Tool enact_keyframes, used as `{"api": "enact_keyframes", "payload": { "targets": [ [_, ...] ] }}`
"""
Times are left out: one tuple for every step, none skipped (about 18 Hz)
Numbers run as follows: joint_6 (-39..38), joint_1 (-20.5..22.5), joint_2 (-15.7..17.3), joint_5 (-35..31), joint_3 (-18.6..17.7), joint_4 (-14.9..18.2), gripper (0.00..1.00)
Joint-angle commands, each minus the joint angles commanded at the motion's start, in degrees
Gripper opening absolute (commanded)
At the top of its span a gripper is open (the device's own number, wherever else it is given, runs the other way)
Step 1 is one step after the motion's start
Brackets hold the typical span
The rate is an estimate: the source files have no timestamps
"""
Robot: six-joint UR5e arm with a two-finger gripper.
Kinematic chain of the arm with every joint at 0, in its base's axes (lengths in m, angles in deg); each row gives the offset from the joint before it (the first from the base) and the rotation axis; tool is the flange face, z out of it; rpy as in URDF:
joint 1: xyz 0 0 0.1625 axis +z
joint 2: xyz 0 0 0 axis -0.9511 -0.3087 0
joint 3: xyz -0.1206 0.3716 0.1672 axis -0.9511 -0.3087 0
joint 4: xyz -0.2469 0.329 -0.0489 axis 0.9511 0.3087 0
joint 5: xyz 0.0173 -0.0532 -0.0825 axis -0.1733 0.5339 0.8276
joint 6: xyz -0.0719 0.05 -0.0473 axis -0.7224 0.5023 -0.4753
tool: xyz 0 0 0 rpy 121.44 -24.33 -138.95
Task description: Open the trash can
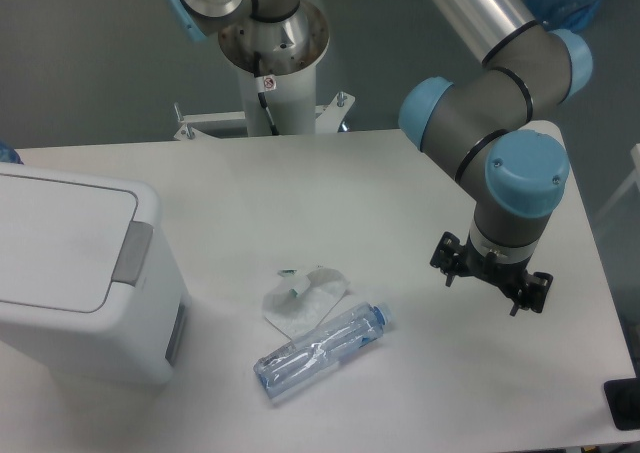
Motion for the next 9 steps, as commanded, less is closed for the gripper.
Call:
{"api": "enact_keyframes", "payload": {
  "targets": [
    [0.0, 0.0, 0.1, 0.0, 0.0, 0.0, 1.0],
    [0.0, 0.0, 0.1, -0.1, 0.0, 0.0, 1.0],
    [0.0, 0.0, 0.1, 0.0, 0.0, -0.1, 1.0],
    [0.0, -0.1, 0.1, 0.0, 0.0, -0.1, 1.0],
    [0.0, -0.2, 0.1, 0.0, 0.0, -0.1, 1.0],
    [0.0, -0.2, 0.1, 0.1, 0.1, -0.1, 1.0],
    [0.0, -0.1, 0.3, 0.2, 0.1, 0.0, 1.0],
    [0.0, -0.1, 0.4, 0.3, 0.1, -0.1, 1.0],
    [0.0, -0.2, 0.4, 0.4, 0.1, -0.1, 1.0]
  ]
}}
